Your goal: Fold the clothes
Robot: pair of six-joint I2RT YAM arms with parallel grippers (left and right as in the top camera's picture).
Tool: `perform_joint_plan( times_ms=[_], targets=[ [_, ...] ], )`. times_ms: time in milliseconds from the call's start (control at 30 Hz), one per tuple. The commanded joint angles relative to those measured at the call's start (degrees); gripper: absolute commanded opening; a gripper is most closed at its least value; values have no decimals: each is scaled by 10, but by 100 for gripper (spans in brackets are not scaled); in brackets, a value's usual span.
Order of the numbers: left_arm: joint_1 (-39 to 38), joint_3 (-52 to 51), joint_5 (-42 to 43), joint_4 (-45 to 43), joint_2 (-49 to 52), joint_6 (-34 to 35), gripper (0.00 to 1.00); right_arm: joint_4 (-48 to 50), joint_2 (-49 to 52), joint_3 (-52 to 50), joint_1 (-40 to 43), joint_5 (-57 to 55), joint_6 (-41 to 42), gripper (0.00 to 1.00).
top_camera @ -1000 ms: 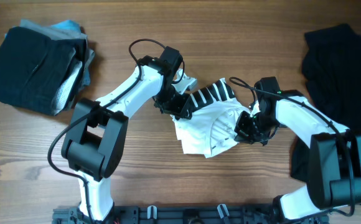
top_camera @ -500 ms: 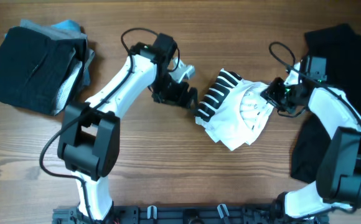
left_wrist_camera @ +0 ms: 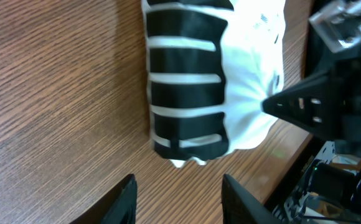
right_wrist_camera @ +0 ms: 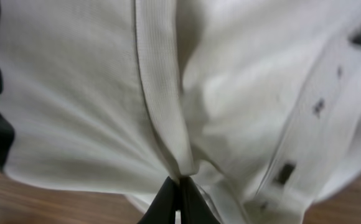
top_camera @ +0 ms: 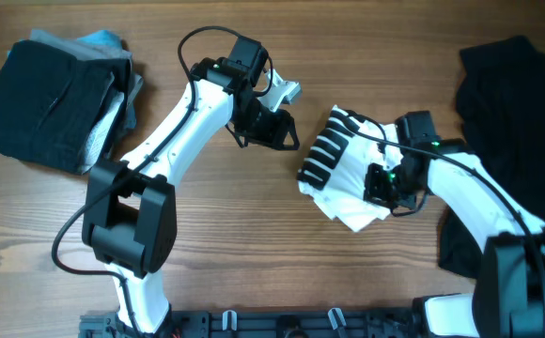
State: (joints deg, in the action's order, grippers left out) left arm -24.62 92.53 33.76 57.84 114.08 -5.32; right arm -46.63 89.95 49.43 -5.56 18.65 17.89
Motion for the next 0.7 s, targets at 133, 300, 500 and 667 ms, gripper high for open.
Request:
perform_joint_plan(
  times_ms=[133, 300, 500, 667],
  targets=[
    [0, 9, 1, 1, -12, -4, 65, -128, -61, 13, 23, -105, 86, 60],
    [-24, 8, 3, -9, -8, -2, 46, -3, -60, 13, 75, -43, 92, 8],
    [-90, -14, 32, -8, -7, 2, 18, 29, 20, -21, 74, -48, 142, 4],
    [-87, -26, 14, 49, -7, 15, 41, 86, 117, -41, 65, 130, 111, 4]
  ],
)
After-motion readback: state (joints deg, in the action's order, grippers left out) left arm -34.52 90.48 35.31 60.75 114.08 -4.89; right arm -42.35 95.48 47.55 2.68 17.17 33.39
